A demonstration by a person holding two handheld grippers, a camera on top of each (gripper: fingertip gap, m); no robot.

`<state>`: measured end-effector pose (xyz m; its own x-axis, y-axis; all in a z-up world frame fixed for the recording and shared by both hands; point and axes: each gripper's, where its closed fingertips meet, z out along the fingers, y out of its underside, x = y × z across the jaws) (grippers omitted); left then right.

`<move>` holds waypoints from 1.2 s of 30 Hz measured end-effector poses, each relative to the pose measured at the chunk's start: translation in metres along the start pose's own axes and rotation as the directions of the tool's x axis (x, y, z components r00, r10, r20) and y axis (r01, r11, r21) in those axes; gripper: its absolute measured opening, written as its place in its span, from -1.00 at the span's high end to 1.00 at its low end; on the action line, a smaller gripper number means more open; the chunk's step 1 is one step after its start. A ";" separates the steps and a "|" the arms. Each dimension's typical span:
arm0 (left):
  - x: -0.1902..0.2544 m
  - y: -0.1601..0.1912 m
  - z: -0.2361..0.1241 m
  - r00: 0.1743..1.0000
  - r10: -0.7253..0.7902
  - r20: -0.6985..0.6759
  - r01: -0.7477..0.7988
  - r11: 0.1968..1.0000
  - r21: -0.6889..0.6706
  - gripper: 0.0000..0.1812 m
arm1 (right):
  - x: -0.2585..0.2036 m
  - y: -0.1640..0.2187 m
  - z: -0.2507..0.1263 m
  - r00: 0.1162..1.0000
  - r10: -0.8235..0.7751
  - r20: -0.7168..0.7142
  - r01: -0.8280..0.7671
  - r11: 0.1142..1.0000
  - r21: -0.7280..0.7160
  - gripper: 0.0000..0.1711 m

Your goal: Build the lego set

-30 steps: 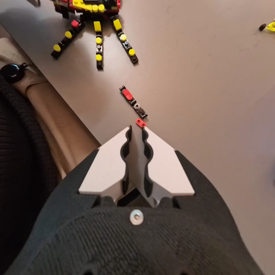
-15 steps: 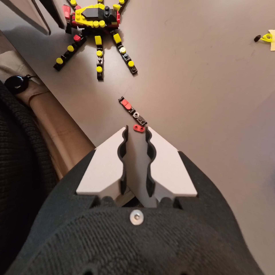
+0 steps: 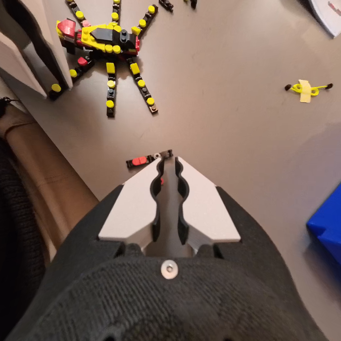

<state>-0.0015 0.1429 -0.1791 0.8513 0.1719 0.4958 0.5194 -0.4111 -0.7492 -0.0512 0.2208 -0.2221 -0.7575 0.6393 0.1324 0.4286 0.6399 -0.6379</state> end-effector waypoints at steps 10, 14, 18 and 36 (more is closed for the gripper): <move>0.003 0.002 0.007 1.000 -0.008 -0.003 0.008 1.000 -0.008 0.88 | -0.005 0.018 -0.011 0.990 0.106 0.089 -0.105 0.994 -0.014 0.80; 0.003 0.003 0.008 1.000 -0.012 -0.004 0.012 1.000 -0.011 0.88 | -0.015 0.009 -0.010 0.983 0.123 0.138 -0.126 0.992 0.012 0.77; 0.001 0.002 0.008 1.000 -0.021 -0.005 0.021 1.000 -0.009 0.88 | -0.023 0.012 -0.005 0.992 0.021 0.124 -0.018 1.000 -0.022 0.80; 0.001 0.004 0.008 1.000 -0.028 -0.012 0.027 1.000 -0.015 0.87 | -0.036 0.003 -0.004 0.985 0.025 0.169 -0.026 1.000 0.005 0.82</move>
<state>0.0018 0.1481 -0.1854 0.8356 0.1721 0.5217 0.5414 -0.4192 -0.7288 -0.0209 0.2014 -0.2256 -0.8191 0.5735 -0.0135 0.4453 0.6208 -0.6453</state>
